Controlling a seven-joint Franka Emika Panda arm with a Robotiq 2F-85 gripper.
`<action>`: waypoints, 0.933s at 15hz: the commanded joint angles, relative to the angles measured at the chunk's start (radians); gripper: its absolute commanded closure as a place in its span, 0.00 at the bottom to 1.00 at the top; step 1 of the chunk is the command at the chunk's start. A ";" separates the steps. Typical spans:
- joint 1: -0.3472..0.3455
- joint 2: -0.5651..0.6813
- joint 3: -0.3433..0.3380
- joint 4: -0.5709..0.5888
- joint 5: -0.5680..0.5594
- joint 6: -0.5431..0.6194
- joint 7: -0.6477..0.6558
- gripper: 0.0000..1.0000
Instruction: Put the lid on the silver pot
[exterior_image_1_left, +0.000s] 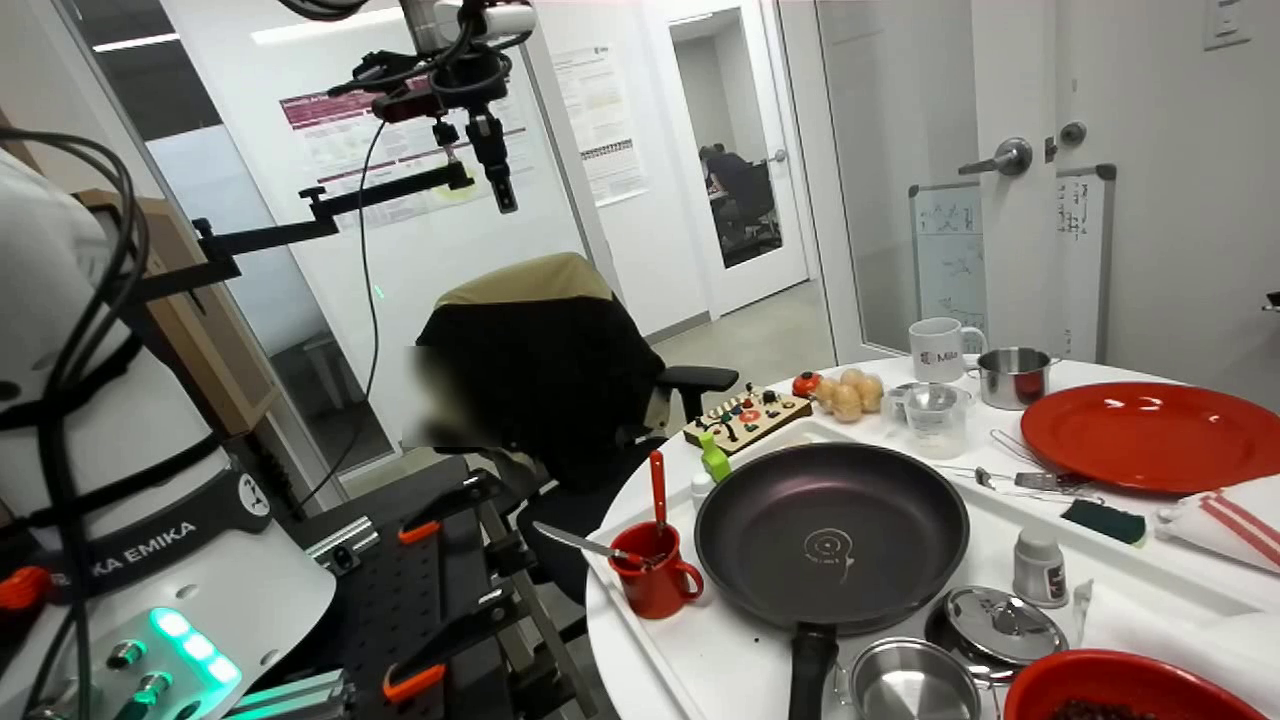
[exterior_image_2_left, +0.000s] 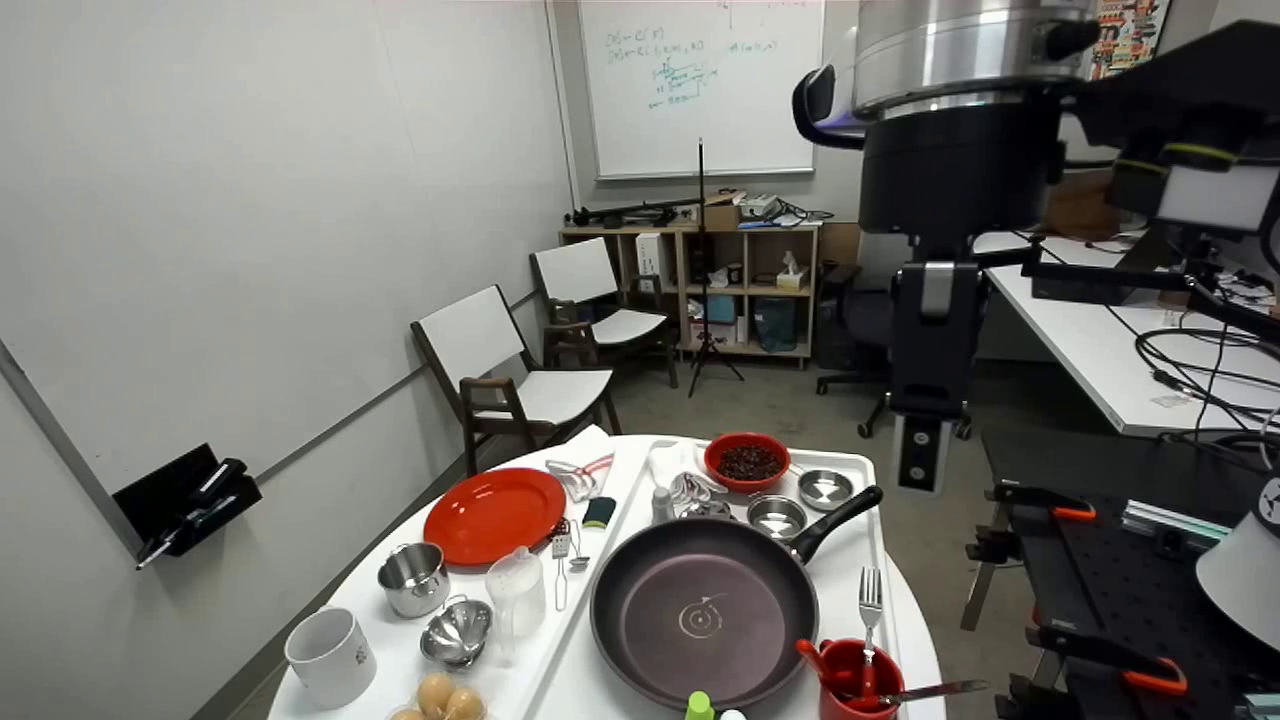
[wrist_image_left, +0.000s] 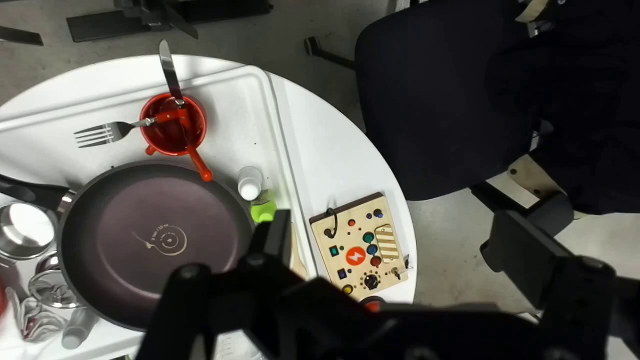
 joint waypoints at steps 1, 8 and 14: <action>0.003 0.000 -0.004 0.001 -0.002 -0.002 0.001 0.00; -0.053 0.009 -0.057 -0.028 -0.080 -0.005 -0.066 0.00; -0.185 0.017 -0.197 -0.046 -0.253 -0.007 -0.233 0.00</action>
